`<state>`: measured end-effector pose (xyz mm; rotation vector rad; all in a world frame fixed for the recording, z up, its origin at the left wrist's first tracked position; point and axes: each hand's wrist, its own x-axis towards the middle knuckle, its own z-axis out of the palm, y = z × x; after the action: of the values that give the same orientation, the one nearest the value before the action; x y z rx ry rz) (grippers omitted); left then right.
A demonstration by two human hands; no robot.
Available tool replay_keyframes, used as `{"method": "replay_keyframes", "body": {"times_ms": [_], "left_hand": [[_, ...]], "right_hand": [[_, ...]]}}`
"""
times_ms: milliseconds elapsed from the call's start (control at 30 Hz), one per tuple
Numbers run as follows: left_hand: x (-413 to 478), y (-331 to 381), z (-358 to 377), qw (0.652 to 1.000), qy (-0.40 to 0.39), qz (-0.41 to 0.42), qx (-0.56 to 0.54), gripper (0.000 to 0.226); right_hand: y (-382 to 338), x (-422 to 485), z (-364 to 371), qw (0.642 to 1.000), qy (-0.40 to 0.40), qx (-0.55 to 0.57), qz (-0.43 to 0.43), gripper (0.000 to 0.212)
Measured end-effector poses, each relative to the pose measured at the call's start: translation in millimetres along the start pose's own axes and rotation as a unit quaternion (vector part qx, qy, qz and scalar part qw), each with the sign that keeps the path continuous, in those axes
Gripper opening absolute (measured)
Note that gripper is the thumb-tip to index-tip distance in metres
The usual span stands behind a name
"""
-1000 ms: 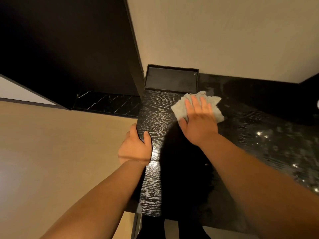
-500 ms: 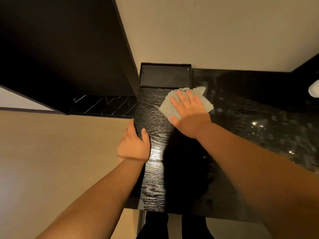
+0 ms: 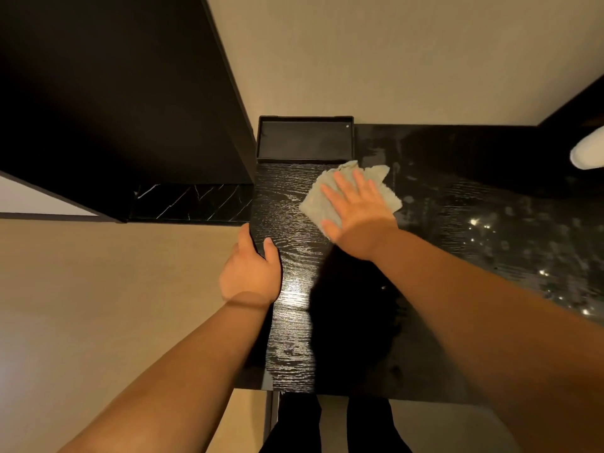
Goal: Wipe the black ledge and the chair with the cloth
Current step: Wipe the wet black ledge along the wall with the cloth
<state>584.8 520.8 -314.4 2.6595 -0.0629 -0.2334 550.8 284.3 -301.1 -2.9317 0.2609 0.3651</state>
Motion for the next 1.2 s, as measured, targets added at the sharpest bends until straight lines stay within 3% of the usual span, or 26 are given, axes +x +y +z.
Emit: {"method": "replay_keyframes", "body": {"times_ms": [100, 367, 500, 633, 867, 1067, 1200], "left_hand": [[2, 1, 0, 1.0, -0.011, -0.017, 0.004, 0.045], [1, 3, -4, 0.999, -0.032, -0.02, 0.0, 0.046], [0, 1, -6, 0.999, -0.036, -0.011, -0.012, 0.06], [-5, 0, -8, 0.997, -0.016, 0.076, -0.019, 0.066], [-6, -3, -14, 0.983, -0.057, 0.154, 0.085, 0.07], [-12, -9, -14, 0.963, -0.074, 0.225, 0.131, 0.075], [-14, -10, -17, 0.946, -0.096, 0.269, 0.155, 0.08]], "right_hand": [[-21, -10, 11, 0.999, 0.023, -0.011, 0.04, 0.079], [-28, -77, 32, 0.995, 0.059, -0.007, -0.086, 0.074], [-25, -38, 22, 0.999, 0.033, -0.007, -0.011, 0.077], [-38, -40, 29, 0.998, 0.042, -0.002, 0.049, 0.077], [-42, -117, 46, 0.997, 0.06, 0.007, -0.05, 0.075], [-32, -62, 34, 0.994, 0.028, -0.023, 0.1, 0.08], [-53, -97, 43, 0.992, 0.071, 0.007, 0.101, 0.076]]}}
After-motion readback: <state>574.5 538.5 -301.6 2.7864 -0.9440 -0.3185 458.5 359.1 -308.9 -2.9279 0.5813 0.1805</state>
